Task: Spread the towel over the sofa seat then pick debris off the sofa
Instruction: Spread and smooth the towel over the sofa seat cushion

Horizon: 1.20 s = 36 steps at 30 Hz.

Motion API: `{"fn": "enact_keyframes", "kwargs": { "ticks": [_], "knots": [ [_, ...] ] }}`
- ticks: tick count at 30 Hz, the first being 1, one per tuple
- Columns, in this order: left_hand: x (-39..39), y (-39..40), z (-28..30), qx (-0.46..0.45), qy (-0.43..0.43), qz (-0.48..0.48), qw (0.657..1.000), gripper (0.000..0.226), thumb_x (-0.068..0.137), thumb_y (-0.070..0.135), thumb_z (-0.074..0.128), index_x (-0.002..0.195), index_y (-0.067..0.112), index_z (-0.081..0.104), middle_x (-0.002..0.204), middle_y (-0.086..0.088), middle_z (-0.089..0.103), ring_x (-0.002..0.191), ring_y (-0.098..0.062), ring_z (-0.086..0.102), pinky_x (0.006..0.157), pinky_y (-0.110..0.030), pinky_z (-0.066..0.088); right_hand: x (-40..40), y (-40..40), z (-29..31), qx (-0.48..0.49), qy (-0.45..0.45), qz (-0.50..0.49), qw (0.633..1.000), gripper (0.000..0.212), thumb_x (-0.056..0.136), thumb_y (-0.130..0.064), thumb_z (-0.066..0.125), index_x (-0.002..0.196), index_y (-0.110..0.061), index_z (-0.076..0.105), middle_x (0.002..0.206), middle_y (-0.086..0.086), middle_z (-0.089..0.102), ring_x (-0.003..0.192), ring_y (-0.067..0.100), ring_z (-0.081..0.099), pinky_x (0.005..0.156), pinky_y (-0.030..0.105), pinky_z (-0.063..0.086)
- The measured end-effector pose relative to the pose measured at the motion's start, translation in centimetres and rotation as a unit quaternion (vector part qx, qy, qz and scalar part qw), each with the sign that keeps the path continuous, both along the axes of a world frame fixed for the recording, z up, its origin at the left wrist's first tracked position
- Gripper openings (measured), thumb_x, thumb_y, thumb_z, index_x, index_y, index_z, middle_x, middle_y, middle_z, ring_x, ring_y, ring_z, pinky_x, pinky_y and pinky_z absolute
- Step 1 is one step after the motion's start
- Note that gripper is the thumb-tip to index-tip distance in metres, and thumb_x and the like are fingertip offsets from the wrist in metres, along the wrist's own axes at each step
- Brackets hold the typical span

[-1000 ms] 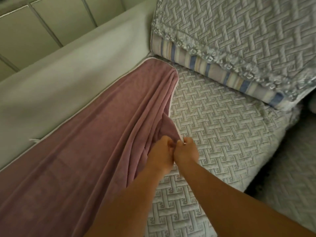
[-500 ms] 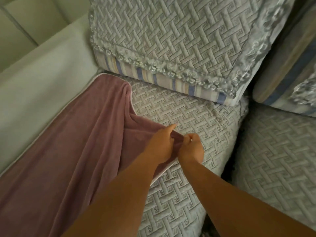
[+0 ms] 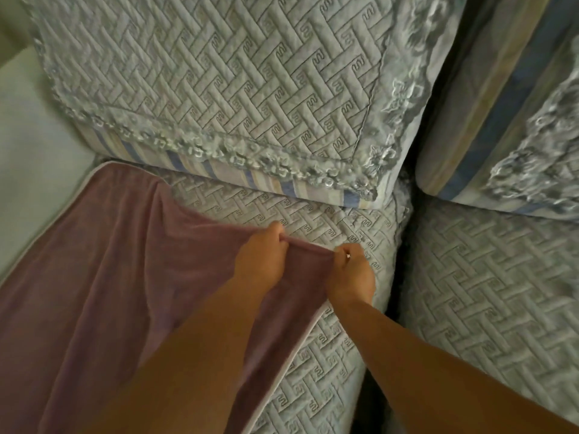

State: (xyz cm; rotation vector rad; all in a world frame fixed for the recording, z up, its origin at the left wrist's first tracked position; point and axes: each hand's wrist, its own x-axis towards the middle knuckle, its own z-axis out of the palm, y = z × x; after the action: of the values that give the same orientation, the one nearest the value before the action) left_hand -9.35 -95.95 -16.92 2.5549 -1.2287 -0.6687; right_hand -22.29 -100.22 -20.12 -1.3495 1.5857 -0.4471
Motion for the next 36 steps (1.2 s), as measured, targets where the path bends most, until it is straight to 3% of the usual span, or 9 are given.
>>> {"fn": "enact_keyframes", "kwargs": {
  "ticks": [7, 10, 13, 16, 22, 26, 33, 36],
  "knots": [
    [-2.1, -7.4, -0.7, -0.091, 0.026, 0.078, 0.993, 0.014, 0.093, 0.020, 0.049, 0.101, 0.009, 0.053, 0.104, -0.015, 0.066, 0.100, -0.034, 0.060, 0.081, -0.040, 0.045, -0.9, -8.3, -0.9, -0.034, 0.016, 0.001, 0.999, 0.016, 0.095, -0.028, 0.038, 0.088, -0.024, 0.051, 0.086, 0.003, 0.059, 0.077, 0.023, 0.053, 0.067, 0.030, 0.036],
    [-2.6, -8.6, -1.7, -0.100, 0.024, 0.116, 0.988, 0.017, 0.091, 0.020, 0.051, 0.103, 0.007, 0.053, 0.103, -0.016, 0.066, 0.099, -0.035, 0.061, 0.080, -0.039, 0.045, -0.8, -10.1, -2.0, -0.042, 0.031, 0.018, 0.998, 0.015, 0.095, -0.027, 0.037, 0.085, -0.025, 0.048, 0.090, 0.003, 0.060, 0.078, 0.023, 0.054, 0.067, 0.032, 0.039],
    [-3.2, -9.0, -3.0, -0.089, 0.028, 0.124, 0.988, 0.020, 0.091, 0.022, 0.051, 0.105, 0.008, 0.053, 0.107, -0.015, 0.066, 0.100, -0.034, 0.061, 0.079, -0.037, 0.045, -0.9, -10.8, -3.3, -0.032, 0.057, 0.008, 0.998, 0.023, 0.096, -0.028, 0.036, 0.099, -0.016, 0.055, 0.100, 0.009, 0.063, 0.088, 0.028, 0.058, 0.076, 0.039, 0.048],
    [-3.5, -9.6, -4.1, -0.067, 0.019, 0.115, 0.991, 0.028, 0.093, 0.024, 0.050, 0.113, 0.005, 0.050, 0.112, -0.015, 0.064, 0.104, -0.033, 0.061, 0.082, -0.039, 0.046, -1.0, -11.0, -4.3, -0.034, 0.069, 0.012, 0.997, 0.022, 0.096, -0.027, 0.037, 0.099, -0.013, 0.054, 0.102, 0.010, 0.061, 0.085, 0.027, 0.056, 0.075, 0.038, 0.046],
    [-3.9, -10.0, -5.2, -0.067, 0.015, 0.135, 0.988, 0.052, 0.092, 0.022, 0.051, 0.135, 0.001, 0.031, 0.139, -0.017, 0.041, 0.117, -0.032, 0.053, 0.087, -0.039, 0.046, -0.5, -11.0, -5.1, -0.047, 0.112, -0.002, 0.993, 0.023, 0.095, -0.027, 0.043, 0.108, -0.008, 0.044, 0.116, 0.015, 0.053, 0.093, 0.035, 0.057, 0.069, 0.038, 0.042],
    [-3.8, -9.7, -5.5, -0.089, 0.040, 0.142, 0.985, 0.062, 0.088, 0.022, 0.059, 0.139, 0.003, 0.030, 0.150, -0.015, 0.024, 0.126, -0.031, 0.045, 0.097, -0.039, 0.044, -0.1, -10.9, -5.0, -0.056, 0.139, -0.007, 0.989, 0.029, 0.095, -0.025, 0.042, 0.115, -0.003, 0.043, 0.124, 0.018, 0.047, 0.101, 0.039, 0.054, 0.073, 0.041, 0.041],
    [-4.0, -7.5, -4.4, -0.064, 0.067, 0.055, 0.994, 0.075, 0.079, 0.024, 0.070, 0.142, 0.017, 0.029, 0.149, -0.008, 0.027, 0.135, -0.029, 0.027, 0.111, -0.039, 0.028, 0.3, -8.6, -3.6, -0.120, 0.208, 0.022, 0.971, 0.029, 0.092, -0.025, 0.045, 0.115, -0.008, 0.050, 0.126, 0.016, 0.046, 0.118, 0.034, 0.040, 0.097, 0.045, 0.033],
    [-4.2, -5.8, -3.7, -0.050, 0.062, -0.012, 0.997, 0.064, 0.081, 0.019, 0.066, 0.137, 0.019, 0.037, 0.149, -0.004, 0.030, 0.133, -0.028, 0.029, 0.110, -0.038, 0.029, 0.1, -7.0, -2.2, -0.148, 0.213, 0.059, 0.964, 0.027, 0.089, -0.025, 0.049, 0.115, -0.015, 0.050, 0.126, 0.012, 0.043, 0.118, 0.032, 0.035, 0.101, 0.044, 0.028]
  ]
}}
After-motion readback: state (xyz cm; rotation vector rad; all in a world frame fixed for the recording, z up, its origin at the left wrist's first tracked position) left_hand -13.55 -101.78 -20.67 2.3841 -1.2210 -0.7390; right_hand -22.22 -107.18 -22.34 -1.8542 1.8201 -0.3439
